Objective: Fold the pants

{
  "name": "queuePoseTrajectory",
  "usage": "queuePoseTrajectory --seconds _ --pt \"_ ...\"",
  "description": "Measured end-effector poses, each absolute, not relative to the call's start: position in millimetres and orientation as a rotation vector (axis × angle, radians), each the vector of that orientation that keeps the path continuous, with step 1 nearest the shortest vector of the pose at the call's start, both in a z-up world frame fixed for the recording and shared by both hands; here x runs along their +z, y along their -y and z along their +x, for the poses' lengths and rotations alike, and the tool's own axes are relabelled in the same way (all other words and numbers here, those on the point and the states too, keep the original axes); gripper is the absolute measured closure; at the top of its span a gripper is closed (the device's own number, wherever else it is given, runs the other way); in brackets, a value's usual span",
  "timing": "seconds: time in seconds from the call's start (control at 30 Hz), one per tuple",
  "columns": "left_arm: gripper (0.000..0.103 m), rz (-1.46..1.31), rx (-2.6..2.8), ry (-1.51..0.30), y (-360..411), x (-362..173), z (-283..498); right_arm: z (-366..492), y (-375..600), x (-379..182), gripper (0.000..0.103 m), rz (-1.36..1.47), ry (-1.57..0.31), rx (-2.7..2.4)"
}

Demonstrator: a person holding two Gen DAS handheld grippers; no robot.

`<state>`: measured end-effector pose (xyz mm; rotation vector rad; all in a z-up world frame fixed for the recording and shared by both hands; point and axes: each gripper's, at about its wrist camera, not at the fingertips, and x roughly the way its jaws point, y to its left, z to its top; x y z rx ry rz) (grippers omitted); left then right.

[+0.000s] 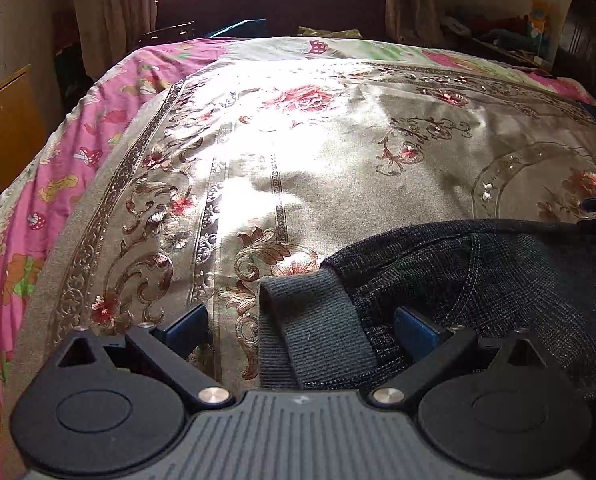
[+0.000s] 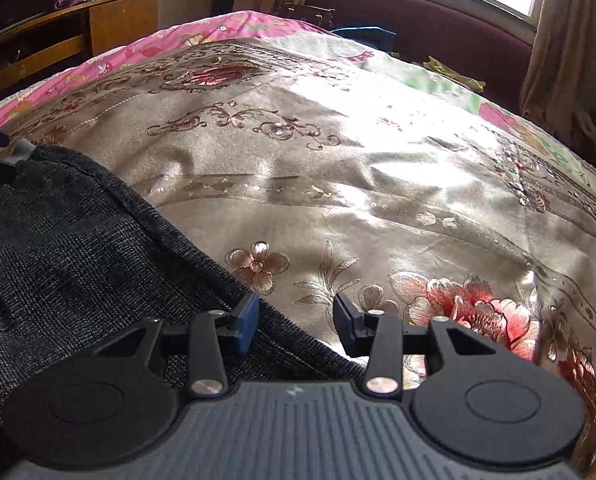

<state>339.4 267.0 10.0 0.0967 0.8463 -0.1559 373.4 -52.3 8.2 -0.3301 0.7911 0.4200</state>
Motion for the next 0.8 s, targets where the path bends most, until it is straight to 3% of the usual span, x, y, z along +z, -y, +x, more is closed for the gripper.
queuePoseTrajectory --seconds 0.17,0.2,0.23,0.27,0.3,0.33,0.4,0.47,0.53,0.67,0.73,0.77,0.8 --pt "0.001 0.062 -0.148 -0.818 -262.8 2.8 341.0 383.0 41.3 -7.9 0.056 -0.405 -0.797 0.444" --pt "0.010 0.053 -0.155 -0.816 -262.2 3.0 340.1 383.7 41.7 -8.4 0.057 -0.400 -0.797 0.445" --pt "0.026 0.030 -0.180 -0.812 -263.3 5.4 340.5 384.9 42.6 -8.0 0.061 -0.390 -0.806 0.445" --pt "0.028 0.019 -0.179 -0.807 -262.9 7.1 339.3 385.8 43.3 -7.5 0.066 -0.375 -0.817 0.452" --pt "0.032 0.026 -0.167 -0.794 -261.8 10.5 337.7 384.5 42.9 -7.2 0.087 -0.365 -0.826 0.468" --pt "0.035 0.043 -0.166 -0.779 -260.7 13.0 335.8 381.8 39.9 -7.4 0.097 -0.373 -0.834 0.489" --pt "0.041 0.062 -0.155 -0.766 -257.7 17.2 332.7 371.5 28.4 -7.8 0.100 -0.455 -0.815 0.483" --pt "0.069 0.077 -0.115 -0.749 -256.1 24.7 329.3 368.3 23.7 -5.6 0.101 -0.473 -0.819 0.473" --pt "0.075 0.022 -0.139 -0.739 -264.5 36.0 326.1 367.4 27.0 4.0 0.102 -0.431 -0.820 0.476" --pt "0.076 0.001 -0.161 -0.742 -267.4 40.7 321.0 368.5 31.7 15.7 0.095 -0.359 -0.858 0.544" --pt "0.074 -0.013 -0.160 -0.750 -270.5 36.4 323.3 370.4 27.9 10.6 0.068 -0.395 -0.873 0.543" --pt "0.073 -0.033 -0.164 -0.753 -274.0 35.2 325.2 372.1 26.4 6.3 0.062 -0.411 -0.880 0.559" --pt "0.061 -0.057 -0.175 -0.760 -278.6 32.6 328.8 373.9 24.7 1.5 0.058 -0.426 -0.880 0.573"
